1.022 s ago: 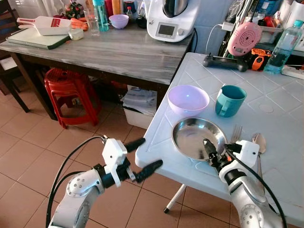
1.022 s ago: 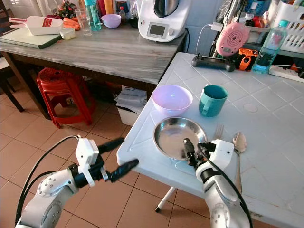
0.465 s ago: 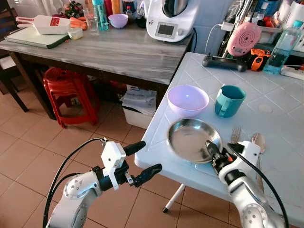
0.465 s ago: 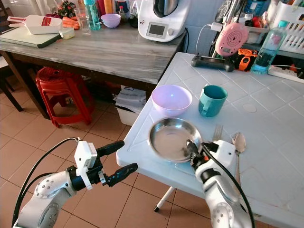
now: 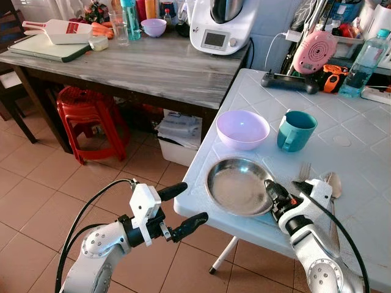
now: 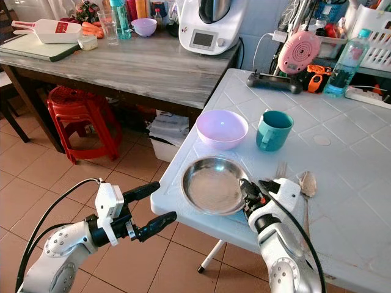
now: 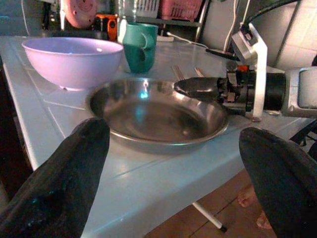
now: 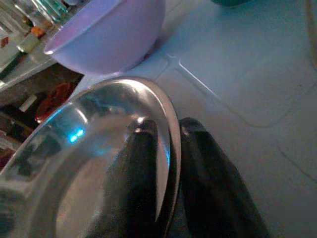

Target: Setting the table

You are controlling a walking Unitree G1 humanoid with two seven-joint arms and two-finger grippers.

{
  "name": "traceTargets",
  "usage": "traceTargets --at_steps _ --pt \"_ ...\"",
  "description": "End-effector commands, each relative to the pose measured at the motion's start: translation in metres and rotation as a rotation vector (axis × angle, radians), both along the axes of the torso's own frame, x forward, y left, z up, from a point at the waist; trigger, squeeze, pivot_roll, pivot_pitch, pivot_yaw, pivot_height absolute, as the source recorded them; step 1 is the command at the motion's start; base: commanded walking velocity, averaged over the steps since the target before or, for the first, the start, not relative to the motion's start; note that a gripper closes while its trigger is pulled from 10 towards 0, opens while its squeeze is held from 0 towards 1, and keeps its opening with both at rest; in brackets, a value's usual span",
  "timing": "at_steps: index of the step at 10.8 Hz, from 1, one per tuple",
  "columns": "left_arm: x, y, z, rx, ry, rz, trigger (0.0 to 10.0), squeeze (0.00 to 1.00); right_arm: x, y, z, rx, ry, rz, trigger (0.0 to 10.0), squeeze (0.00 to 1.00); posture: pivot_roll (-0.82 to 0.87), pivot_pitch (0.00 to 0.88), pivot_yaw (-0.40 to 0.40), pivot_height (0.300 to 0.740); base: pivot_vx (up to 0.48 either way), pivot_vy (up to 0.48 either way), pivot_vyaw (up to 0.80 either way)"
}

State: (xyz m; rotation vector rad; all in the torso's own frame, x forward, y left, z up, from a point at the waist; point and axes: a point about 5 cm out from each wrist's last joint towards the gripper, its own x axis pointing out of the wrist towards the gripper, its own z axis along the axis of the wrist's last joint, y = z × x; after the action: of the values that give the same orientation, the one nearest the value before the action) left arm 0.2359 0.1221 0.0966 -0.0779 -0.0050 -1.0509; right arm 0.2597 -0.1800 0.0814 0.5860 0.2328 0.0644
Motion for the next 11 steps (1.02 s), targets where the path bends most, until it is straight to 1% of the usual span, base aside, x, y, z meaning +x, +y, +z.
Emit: traceTargets --at_steps 1,2,3,5,6,7,8,9,10,11 --pt "0.001 0.002 0.0 0.009 -0.009 -0.002 10.0 0.0 -0.009 0.0 -0.024 0.029 0.133 -0.008 0.0 0.0 -0.02 0.039 0.004 0.74 0.0 0.0 0.0" --pt "0.001 0.002 -0.001 0.009 -0.008 -0.002 10.0 0.0 -0.01 0.0 -0.027 0.033 0.153 -0.008 0.0 0.0 -0.02 0.039 0.004 0.74 0.0 0.0 0.0" --pt "0.001 0.002 -0.001 0.009 -0.012 -0.004 10.0 0.0 -0.012 0.001 -0.031 0.06 0.176 -0.021 0.0 0.0 -0.02 0.036 0.004 0.74 0.0 0.0 0.0" --pt "0.001 0.003 -0.001 0.012 -0.014 -0.001 10.0 0.0 -0.011 -0.001 -0.033 0.056 0.194 -0.037 0.0 0.0 -0.01 0.03 0.002 0.74 0.0 0.0 0.0" --pt "0.003 0.005 -0.002 0.018 -0.021 0.029 10.0 0.0 -0.012 -0.002 -0.035 0.051 0.212 -0.06 0.0 0.0 -0.01 0.028 0.001 0.74 0.0 0.0 0.0" --pt "0.013 0.013 -0.002 0.003 -0.028 0.15 10.0 0.0 -0.011 -0.005 -0.032 0.07 0.209 -0.113 0.0 0.0 -0.01 0.024 0.001 0.74 0.0 0.0 0.0" --pt "0.027 0.02 -0.003 0.013 -0.002 0.277 10.0 0.0 -0.01 -0.006 -0.027 0.103 0.197 -0.146 0.0 0.0 -0.01 0.024 0.001 0.74 0.0 0.0 0.0" --pt "0.037 0.027 -0.003 0.002 0.016 0.403 10.0 0.0 -0.008 -0.004 -0.018 0.15 0.16 -0.157 0.0 0.0 -0.01 0.013 -0.002 0.74 0.0 0.0 0.0" --pt "0.045 0.031 -0.002 -0.01 0.019 0.483 10.0 0.0 -0.006 -0.001 -0.008 0.178 0.101 -0.142 0.0 0.0 -0.02 0.008 -0.004 0.74 0.0 0.0 0.0" --pt "0.053 0.037 -0.004 -0.029 0.068 0.581 10.0 0.0 -0.004 0.005 0.001 0.203 0.066 -0.135 0.0 0.0 -0.02 0.003 -0.006 0.74 0.0 0.0 0.0"
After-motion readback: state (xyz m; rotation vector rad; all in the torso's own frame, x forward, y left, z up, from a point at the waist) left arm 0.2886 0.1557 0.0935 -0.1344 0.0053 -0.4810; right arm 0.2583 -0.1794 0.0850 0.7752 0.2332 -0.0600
